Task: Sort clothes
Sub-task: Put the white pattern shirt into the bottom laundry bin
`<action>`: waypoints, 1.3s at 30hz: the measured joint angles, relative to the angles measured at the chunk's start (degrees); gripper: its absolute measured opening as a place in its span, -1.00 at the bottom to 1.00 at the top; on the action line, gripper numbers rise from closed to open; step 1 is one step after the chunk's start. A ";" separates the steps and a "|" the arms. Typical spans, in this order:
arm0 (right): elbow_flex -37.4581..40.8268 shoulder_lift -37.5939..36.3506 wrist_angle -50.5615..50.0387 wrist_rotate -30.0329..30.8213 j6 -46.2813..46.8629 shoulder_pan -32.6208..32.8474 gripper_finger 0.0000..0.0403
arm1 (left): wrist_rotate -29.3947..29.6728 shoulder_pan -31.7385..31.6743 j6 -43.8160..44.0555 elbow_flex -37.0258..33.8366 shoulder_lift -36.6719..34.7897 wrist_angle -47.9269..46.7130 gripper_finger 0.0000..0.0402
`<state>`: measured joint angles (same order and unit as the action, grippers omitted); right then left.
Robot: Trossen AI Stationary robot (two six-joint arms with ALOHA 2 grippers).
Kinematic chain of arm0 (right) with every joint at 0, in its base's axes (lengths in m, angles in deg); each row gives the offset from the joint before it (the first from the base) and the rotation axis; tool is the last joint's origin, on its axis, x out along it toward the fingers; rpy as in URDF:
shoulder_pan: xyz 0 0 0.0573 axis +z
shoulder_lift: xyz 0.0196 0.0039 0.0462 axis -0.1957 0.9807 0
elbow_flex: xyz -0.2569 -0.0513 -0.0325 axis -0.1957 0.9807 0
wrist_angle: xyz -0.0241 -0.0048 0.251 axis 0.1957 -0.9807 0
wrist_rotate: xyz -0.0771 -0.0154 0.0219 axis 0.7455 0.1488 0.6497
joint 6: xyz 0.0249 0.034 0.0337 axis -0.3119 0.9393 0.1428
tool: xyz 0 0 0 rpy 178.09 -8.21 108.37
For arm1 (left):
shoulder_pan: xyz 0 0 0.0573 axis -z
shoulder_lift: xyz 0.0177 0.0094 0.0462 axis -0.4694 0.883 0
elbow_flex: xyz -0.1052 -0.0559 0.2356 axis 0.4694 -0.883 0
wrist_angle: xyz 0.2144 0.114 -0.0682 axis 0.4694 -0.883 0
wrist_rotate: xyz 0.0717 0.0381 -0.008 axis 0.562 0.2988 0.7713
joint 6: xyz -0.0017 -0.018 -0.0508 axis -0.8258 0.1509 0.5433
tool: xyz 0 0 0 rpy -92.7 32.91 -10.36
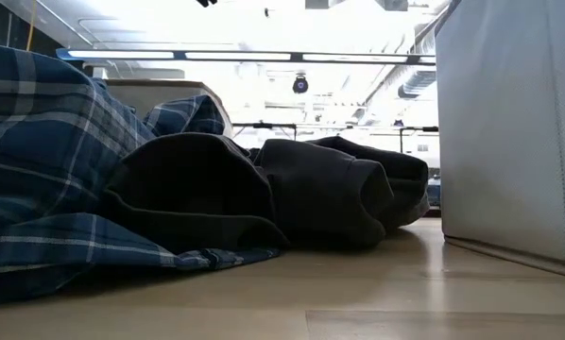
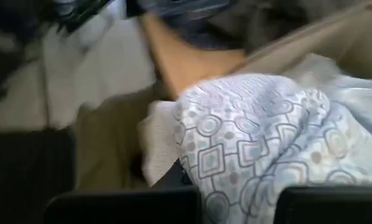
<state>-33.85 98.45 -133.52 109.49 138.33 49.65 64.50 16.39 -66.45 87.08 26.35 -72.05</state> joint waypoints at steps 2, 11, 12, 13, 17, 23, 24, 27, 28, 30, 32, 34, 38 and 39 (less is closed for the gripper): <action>5.17 0.11 -5.10 -6.88 4.49 -2.37 -1.00 | 0.03 0.97 0.62 0.00 0.00 -1.27 0.03; 38.66 -4.00 19.07 -26.41 -0.51 -13.92 -1.00 | 0.06 5.54 5.54 0.00 0.00 -6.53 0.03; 42.31 -4.00 23.81 -28.04 -1.87 -15.22 -1.00 | 0.08 6.10 5.84 0.00 0.00 -6.61 0.03; 45.89 -4.02 28.64 -30.06 -3.37 -16.33 -0.99 | 0.26 6.75 5.97 0.00 0.00 -6.62 0.03; 58.12 -3.48 44.87 -36.73 -7.16 -19.83 -0.89 | 0.66 9.06 6.41 0.00 0.00 -6.60 0.03; 63.12 -3.90 51.71 -42.85 -9.75 -22.66 -0.51 | 0.99 11.86 7.23 0.00 0.00 -6.63 0.03; 62.49 -4.11 51.07 -43.34 -11.07 -23.03 -0.43 | 1.43 12.20 7.45 0.00 0.00 -6.71 0.03; 58.68 -5.92 48.52 -45.10 -12.95 -24.08 -0.24 | 3.08 13.58 8.31 0.00 0.00 -6.73 0.03; 57.04 -6.56 47.28 -45.75 -12.92 -24.20 -0.20 | 3.64 13.95 8.60 0.00 0.00 -6.73 0.03; 51.99 -8.25 45.56 -46.92 -12.79 -23.95 -0.15 | 4.52 14.82 9.32 0.00 0.00 -6.76 0.03; 45.80 -9.93 43.51 -46.60 -12.95 -22.68 -0.15 | 4.92 15.64 9.89 0.00 0.00 -6.76 0.03; 39.85 -10.46 38.04 -43.91 -12.84 -20.86 -0.15 | 5.06 16.46 10.35 0.00 0.00 -6.82 0.03; 27.31 -10.53 24.84 -34.50 -9.20 -16.37 -0.15 | 5.09 18.00 10.49 0.00 0.02 -6.87 0.03; 24.63 -10.47 20.06 -31.72 -7.52 -15.25 -0.15 | 5.10 18.34 10.67 0.00 0.02 -6.87 0.03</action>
<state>-9.22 87.97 -113.46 77.77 130.81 34.39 69.60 34.74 -55.78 87.08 26.37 -78.91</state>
